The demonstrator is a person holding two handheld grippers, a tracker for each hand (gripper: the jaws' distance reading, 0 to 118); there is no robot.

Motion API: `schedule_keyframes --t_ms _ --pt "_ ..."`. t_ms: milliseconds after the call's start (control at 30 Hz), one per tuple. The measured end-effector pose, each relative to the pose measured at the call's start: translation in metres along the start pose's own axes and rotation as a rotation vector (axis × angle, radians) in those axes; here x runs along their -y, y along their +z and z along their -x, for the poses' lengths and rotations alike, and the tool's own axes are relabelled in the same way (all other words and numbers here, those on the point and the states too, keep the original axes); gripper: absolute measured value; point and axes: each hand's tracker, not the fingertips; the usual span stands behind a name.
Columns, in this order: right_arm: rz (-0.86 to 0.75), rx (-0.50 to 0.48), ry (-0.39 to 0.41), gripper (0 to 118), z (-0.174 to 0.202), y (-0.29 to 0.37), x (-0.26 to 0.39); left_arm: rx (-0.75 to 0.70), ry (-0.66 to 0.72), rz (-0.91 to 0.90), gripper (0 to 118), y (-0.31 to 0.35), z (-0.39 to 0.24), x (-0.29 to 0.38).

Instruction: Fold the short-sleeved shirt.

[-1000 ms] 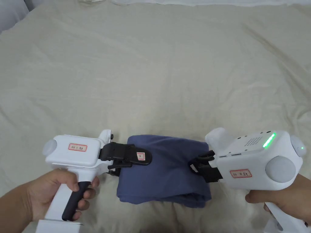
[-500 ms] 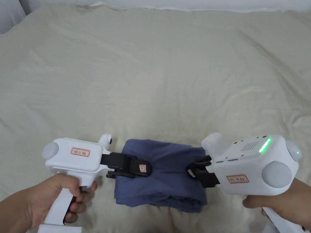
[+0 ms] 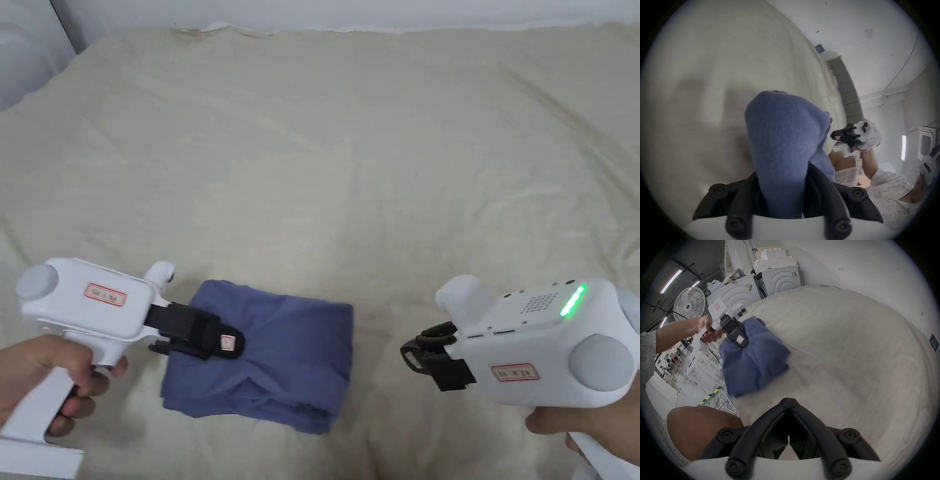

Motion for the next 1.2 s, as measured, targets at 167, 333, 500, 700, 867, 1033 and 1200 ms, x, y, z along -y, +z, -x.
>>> schedule_keyframes --t_ms 167,333,500,700,867,1033,1200 --pt "-0.004 0.007 -0.005 0 -0.003 0.004 -0.003 -0.196 0.029 0.068 18 0.088 0.046 -0.024" --pt "0.007 0.023 -0.007 0 -0.008 0.005 -0.004 -0.465 0.062 0.119 18 0.151 0.066 -0.032" --pt "0.02 0.038 -0.004 0 -0.013 0.006 -0.004 -0.598 0.123 0.128 18 0.196 0.116 -0.053" --pt "0.037 0.058 -0.014 0 -0.018 0.004 -0.001 -0.637 0.113 0.129 19 0.178 0.134 -0.059" --pt "0.04 0.063 -0.014 0 -0.014 0.009 0.0 -0.77 0.104 0.11 91 0.198 0.119 -0.05" --pt "0.02 0.056 -0.015 0 -0.01 0.021 -0.001 -0.729 0.103 -0.019 96 0.244 0.092 -0.031" --pt "-0.043 0.066 -0.013 0 -0.006 0.046 -0.003 -0.996 -0.038 -0.218 96 0.285 0.041 -0.028"
